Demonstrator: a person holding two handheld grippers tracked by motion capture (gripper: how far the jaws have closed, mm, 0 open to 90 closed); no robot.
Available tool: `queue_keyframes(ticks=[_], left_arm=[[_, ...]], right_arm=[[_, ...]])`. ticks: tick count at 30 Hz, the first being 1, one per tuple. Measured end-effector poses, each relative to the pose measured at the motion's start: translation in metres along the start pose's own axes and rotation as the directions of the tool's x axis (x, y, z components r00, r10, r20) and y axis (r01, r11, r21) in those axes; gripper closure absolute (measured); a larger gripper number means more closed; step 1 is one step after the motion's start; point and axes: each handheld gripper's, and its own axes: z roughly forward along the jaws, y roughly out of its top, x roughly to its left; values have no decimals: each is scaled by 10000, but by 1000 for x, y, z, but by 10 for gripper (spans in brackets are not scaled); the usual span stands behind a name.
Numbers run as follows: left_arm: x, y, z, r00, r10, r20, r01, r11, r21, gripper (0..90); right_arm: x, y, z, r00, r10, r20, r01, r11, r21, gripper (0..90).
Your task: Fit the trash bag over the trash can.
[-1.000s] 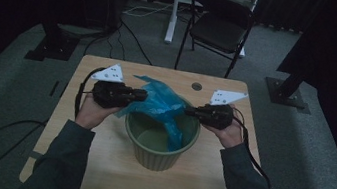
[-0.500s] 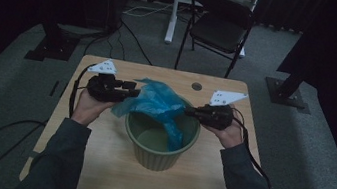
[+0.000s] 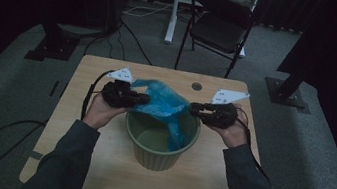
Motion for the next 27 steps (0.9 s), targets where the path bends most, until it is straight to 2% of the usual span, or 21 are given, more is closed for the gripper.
queue_keyframes(ticks=[3,4,9,15,19,23,27], left_arm=[[-5,3,1,9998,197,-95,-197,9998,-29,870],[-6,4,0,9997,223,-80,-224,9997,-75,876],[-11,7,1,9992,378,-129,-380,9992,-149,877],[-11,9,6,9988,419,-234,-420,9991,-43,877],[-13,9,7,9985,466,-282,-468,9989,-62,877],[-16,9,8,9981,553,-261,-557,9984,-127,877],[-18,9,9,9980,600,-222,-604,9980,-168,877]], right_arm=[[-1,2,-7,9997,114,214,-110,9998,-169,696],[-2,6,-15,9995,185,241,-176,9992,-372,687],[3,13,-18,9998,171,-87,-177,9979,-623,684],[10,30,-3,9965,137,-827,-216,9952,-952,678],[17,40,7,9915,128,-1296,-238,9962,-841,668],[24,46,18,9879,166,-1543,-251,9983,-531,657],[26,48,24,9875,203,-1561,-260,9991,-346,657]])
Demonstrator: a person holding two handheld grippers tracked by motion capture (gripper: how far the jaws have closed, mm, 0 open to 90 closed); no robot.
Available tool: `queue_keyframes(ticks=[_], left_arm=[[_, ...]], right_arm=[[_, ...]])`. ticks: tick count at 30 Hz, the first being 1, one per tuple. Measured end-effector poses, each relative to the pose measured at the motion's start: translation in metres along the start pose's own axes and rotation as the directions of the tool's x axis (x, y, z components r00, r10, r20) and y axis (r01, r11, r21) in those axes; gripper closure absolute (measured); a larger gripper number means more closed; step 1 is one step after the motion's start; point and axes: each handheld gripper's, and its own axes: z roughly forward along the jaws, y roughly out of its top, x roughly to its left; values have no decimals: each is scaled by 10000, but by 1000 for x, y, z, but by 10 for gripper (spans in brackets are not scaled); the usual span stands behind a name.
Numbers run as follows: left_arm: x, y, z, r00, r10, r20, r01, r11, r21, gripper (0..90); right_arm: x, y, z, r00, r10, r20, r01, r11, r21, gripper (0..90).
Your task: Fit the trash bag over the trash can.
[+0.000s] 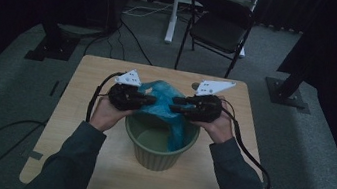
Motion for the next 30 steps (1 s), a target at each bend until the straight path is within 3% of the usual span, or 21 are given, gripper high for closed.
queue_keyframes(ticks=[4,6,8,14,19,30], left_arm=[[1,-2,0,9999,-28,151,29,10000,-69,876],[0,-3,-2,9998,-22,178,25,9999,-123,864],[0,-4,-7,9998,7,223,-3,9998,-197,825],[9,-7,-27,9989,-350,-327,328,9974,-646,808],[19,-9,-28,9962,-720,-481,687,9954,-660,790],[16,0,-4,9966,-748,346,752,9971,-107,717]], right_arm=[[0,-2,12,9997,69,245,-83,9984,561,710],[3,-5,12,9986,-155,512,114,9968,791,844],[5,-7,10,9978,-374,548,330,9963,791,874],[9,-13,4,9948,-841,573,785,9925,940,881],[9,-17,3,9945,-920,496,873,9921,902,882],[11,-16,3,9936,-1038,440,1002,9919,779,882]])
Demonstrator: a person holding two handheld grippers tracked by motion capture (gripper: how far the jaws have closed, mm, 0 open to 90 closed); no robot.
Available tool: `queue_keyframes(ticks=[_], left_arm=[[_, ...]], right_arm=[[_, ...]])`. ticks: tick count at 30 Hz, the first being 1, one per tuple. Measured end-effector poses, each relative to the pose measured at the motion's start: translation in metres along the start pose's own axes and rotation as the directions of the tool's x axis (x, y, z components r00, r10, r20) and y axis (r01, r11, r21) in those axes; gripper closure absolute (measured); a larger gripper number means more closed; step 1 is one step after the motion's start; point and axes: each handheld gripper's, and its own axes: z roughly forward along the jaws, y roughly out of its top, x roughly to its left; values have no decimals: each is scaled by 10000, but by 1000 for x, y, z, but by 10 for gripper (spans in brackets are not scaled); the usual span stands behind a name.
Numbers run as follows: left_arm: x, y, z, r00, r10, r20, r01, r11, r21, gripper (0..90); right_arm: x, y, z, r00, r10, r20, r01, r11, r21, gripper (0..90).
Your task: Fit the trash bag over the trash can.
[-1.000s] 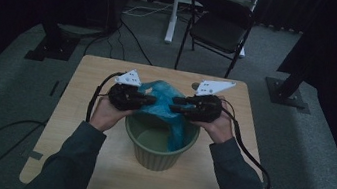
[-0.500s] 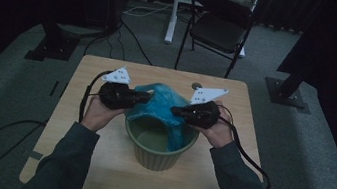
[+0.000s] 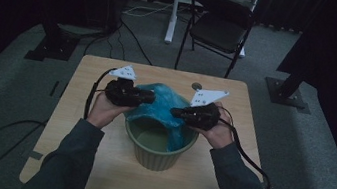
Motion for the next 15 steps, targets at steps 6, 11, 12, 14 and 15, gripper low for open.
queue_keyframes(ticks=[6,11,12,14,15], left_arm=[[-4,3,8,9996,181,-200,-176,9996,230,861],[-8,3,5,9964,534,-666,-519,9984,240,899],[-9,3,3,9958,532,-746,-521,9985,172,900],[-7,3,-2,9947,499,-900,-492,9987,99,900],[-6,2,-3,9942,435,-979,-431,9991,62,900]], right_arm=[[0,-2,0,9998,90,-162,-92,9998,-148,881],[0,-6,-1,9998,128,-158,-130,9998,-120,882],[0,-7,-2,9998,152,-145,-154,9998,-130,882],[1,-9,-4,9998,155,-137,-157,9998,-151,883],[1,-13,-8,9997,209,-90,-210,9997,-129,885]])
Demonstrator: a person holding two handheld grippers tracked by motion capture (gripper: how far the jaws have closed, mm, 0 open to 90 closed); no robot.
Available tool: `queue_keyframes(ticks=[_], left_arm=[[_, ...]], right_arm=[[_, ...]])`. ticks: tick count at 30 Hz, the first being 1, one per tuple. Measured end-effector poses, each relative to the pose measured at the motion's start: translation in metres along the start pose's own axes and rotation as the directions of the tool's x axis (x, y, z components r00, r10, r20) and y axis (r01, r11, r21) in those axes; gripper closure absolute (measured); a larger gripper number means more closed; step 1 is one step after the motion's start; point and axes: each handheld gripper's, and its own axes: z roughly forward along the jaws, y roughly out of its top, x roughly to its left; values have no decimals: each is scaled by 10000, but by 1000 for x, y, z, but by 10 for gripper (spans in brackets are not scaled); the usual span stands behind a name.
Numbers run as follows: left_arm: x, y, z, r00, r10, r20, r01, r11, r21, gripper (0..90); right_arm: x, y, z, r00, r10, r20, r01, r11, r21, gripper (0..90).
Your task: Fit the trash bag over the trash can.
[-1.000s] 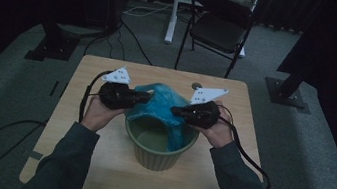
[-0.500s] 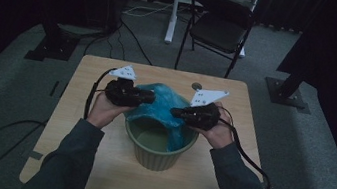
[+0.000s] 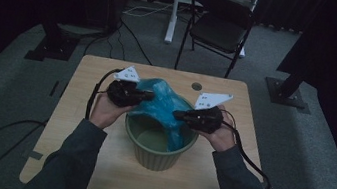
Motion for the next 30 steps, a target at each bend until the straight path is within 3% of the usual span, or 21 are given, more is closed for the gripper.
queue_keyframes(ticks=[12,21,25,28,30], left_arm=[[10,-5,-14,9972,-428,-619,413,9988,-255,900],[20,-8,-23,9906,-914,-1014,858,9946,-575,900],[16,-6,-20,9901,-825,-1136,765,9955,-560,900],[9,-3,-17,9916,-594,-1151,536,9972,-524,900],[6,-2,-15,9923,-527,-1124,473,9976,-502,899]], right_arm=[[-1,-19,-18,9992,246,312,-249,9997,70,896],[-4,-30,-28,9979,427,487,-434,9990,139,900],[-5,-30,-29,9978,472,474,-476,9988,93,900],[-4,-26,-29,9981,428,439,-429,9991,1,801],[-5,-24,-30,9987,396,330,-394,9992,-65,782]])
